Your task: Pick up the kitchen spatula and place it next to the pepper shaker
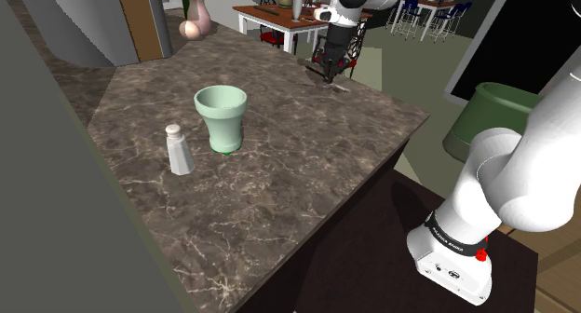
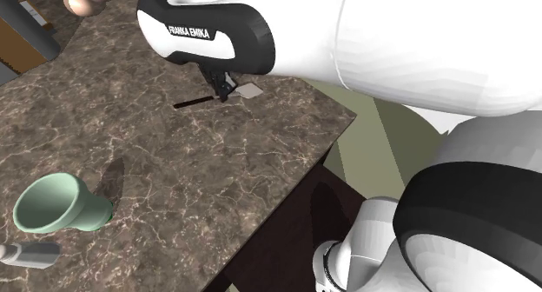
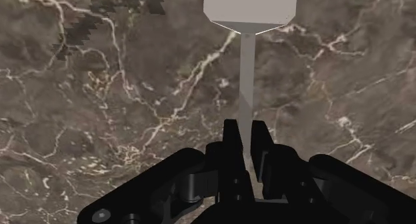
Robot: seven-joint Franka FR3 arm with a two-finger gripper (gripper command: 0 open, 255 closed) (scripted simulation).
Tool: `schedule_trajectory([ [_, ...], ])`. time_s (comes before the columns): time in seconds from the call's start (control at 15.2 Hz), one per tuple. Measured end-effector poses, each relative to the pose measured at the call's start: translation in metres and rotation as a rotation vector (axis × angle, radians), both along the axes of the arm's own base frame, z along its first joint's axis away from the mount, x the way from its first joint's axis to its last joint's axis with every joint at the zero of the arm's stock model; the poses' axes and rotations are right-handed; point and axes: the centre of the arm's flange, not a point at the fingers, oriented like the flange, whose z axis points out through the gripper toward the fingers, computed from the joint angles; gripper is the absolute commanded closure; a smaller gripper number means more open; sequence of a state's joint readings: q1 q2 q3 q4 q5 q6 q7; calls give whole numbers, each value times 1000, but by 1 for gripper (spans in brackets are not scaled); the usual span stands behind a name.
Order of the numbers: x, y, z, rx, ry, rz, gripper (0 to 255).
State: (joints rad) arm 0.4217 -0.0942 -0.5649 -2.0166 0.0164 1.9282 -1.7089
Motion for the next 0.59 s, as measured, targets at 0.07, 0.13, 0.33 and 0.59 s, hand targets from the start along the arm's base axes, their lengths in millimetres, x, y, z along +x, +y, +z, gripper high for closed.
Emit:
schedule_trajectory([
  [0.07, 0, -1, 5, 0, 0, 0, 255],
  [0.13, 0, -1, 10, 0, 0, 0, 255],
  [0.33, 1, 0, 28, 0, 0, 0, 255],
  [0.59, 1, -1, 48, 0, 0, 0, 255],
])
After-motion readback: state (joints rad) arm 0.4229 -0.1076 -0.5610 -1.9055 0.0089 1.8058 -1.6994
